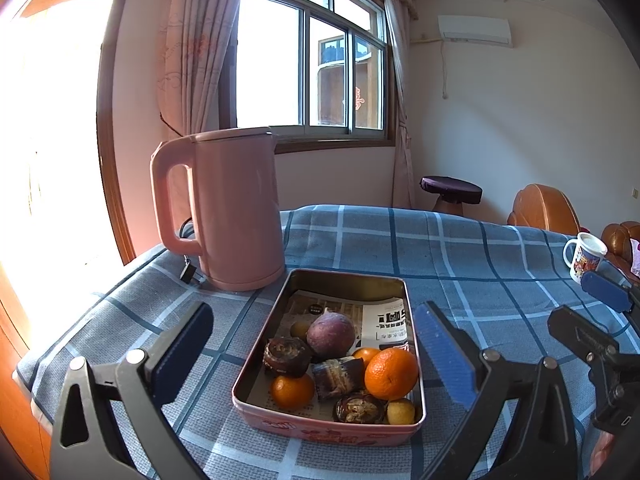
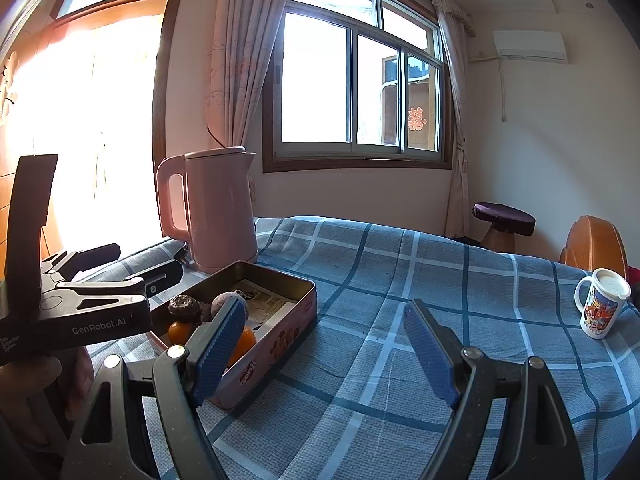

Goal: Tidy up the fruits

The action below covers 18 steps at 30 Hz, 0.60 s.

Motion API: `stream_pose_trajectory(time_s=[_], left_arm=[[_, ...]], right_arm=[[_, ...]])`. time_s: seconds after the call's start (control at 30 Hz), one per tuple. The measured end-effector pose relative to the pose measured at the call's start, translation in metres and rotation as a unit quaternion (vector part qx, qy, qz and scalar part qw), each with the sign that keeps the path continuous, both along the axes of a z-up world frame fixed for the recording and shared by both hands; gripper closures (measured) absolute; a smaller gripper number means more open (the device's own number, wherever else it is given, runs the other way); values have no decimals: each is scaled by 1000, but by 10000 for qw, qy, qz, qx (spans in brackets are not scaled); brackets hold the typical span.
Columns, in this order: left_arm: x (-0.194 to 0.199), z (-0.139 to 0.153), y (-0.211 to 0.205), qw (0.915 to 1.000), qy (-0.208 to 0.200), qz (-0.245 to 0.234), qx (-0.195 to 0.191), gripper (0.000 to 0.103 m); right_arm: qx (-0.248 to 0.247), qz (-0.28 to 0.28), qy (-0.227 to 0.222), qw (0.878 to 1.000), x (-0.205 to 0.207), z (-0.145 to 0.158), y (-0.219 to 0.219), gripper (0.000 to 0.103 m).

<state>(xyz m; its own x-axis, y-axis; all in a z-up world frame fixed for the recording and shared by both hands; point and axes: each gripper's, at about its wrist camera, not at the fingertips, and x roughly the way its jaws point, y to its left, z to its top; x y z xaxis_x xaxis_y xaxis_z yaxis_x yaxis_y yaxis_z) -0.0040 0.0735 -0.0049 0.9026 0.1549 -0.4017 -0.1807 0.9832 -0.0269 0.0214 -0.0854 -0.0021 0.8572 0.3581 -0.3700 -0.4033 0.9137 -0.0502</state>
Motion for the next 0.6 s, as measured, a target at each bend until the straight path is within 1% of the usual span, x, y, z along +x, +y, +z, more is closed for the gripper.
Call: stream_pose_trajectory(time_s=[0.17, 0.3, 0.33, 0.4, 0.47, 0.6], left_arm=[[0, 1, -2, 10000, -1, -52, 25, 0], [7, -3, 5, 9994, 190, -84, -275, 0], [8, -4, 5, 9995, 201, -71, -243, 0], [7, -4, 0, 9999, 137, -23, -30, 0], [4, -3, -2, 9999, 93, -72, -3, 0], [4, -2, -8, 9997, 179, -137, 114, 0]], right_arm=[[-20, -11, -8, 10000, 0, -1, 1, 21], [-34, -5, -9, 10000, -1, -1, 0, 21], [-35, -7, -7, 10000, 0, -1, 0, 21], [-39, 0, 4, 10000, 0, -2, -1, 21], [-45, -4, 12, 10000, 0, -2, -1, 20], [-48, -9, 8, 10000, -1, -2, -2, 20]])
